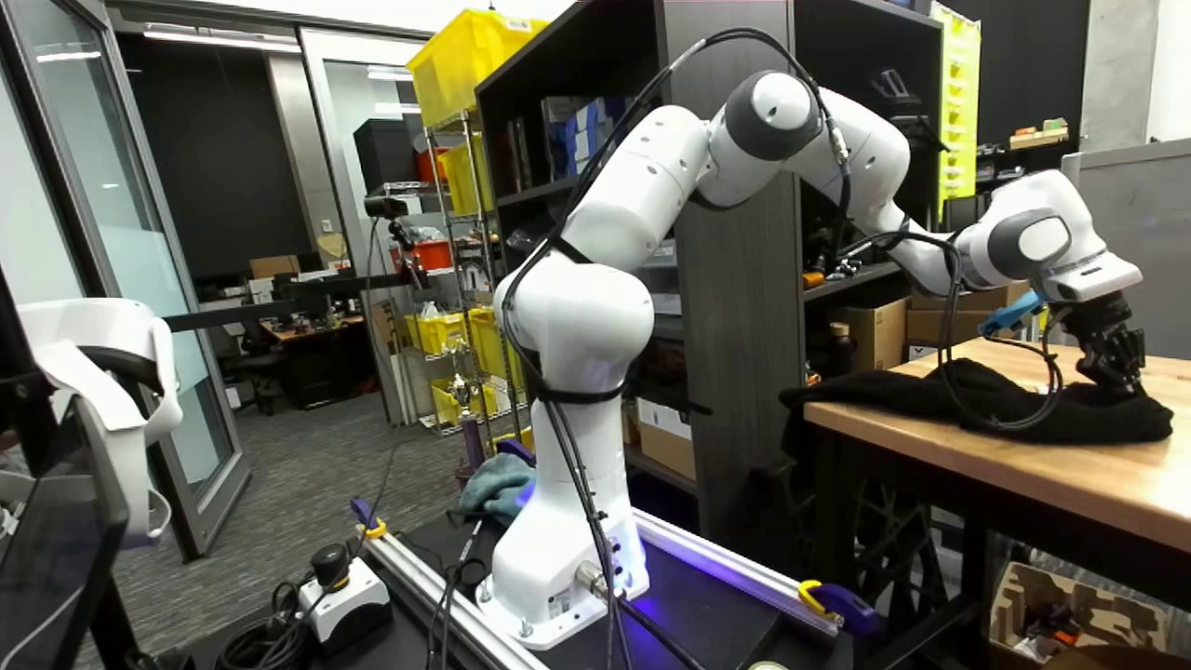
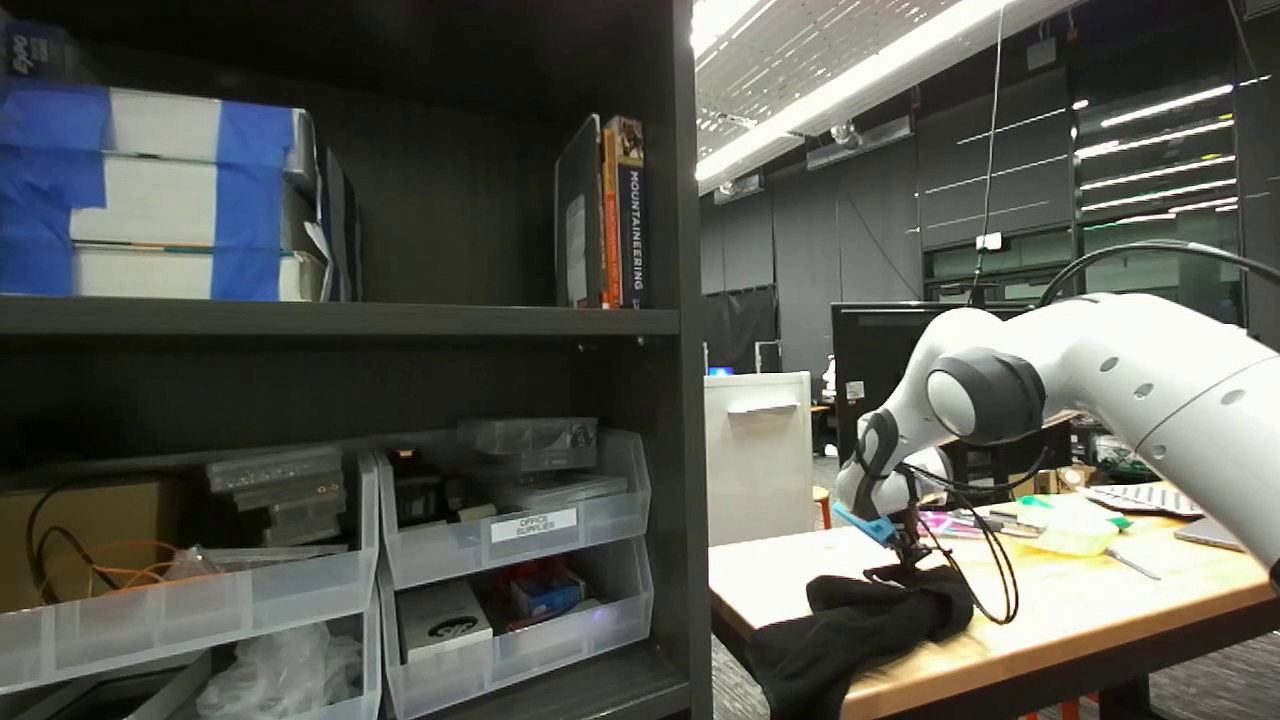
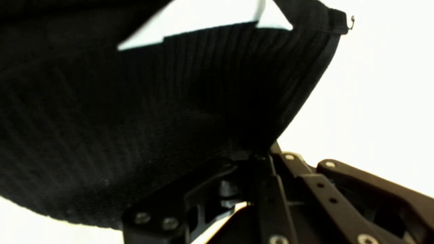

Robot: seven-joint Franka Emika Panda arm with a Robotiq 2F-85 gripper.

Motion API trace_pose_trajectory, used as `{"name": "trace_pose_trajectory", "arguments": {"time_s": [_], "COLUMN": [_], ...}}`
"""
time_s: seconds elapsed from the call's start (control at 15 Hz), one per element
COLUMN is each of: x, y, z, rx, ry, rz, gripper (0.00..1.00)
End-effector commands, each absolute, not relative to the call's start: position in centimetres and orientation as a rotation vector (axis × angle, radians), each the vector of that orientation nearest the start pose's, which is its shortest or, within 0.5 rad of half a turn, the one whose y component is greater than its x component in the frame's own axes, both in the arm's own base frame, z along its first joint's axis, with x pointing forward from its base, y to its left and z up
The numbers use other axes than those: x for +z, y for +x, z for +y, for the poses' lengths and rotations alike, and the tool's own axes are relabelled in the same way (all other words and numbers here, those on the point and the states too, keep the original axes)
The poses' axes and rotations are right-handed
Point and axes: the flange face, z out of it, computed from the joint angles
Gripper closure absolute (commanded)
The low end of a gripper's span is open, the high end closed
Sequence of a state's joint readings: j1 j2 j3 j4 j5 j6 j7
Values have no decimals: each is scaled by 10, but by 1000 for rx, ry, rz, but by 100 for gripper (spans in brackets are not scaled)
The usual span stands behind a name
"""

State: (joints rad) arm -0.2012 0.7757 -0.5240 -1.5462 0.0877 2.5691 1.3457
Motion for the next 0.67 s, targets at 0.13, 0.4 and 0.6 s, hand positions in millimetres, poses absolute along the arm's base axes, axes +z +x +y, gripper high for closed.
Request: {"name": "trace_pose_trajectory", "arguments": {"time_s": [0.13,0.4,0.6], "x": [290,282,271], "y": [623,627,617], "z": [-369,-324,-311], "rx": [-646,-634,-609], "ry": [-1908,-2057,-2147], "rz": [2549,2446,2406], "gripper": [99,99,99]}}
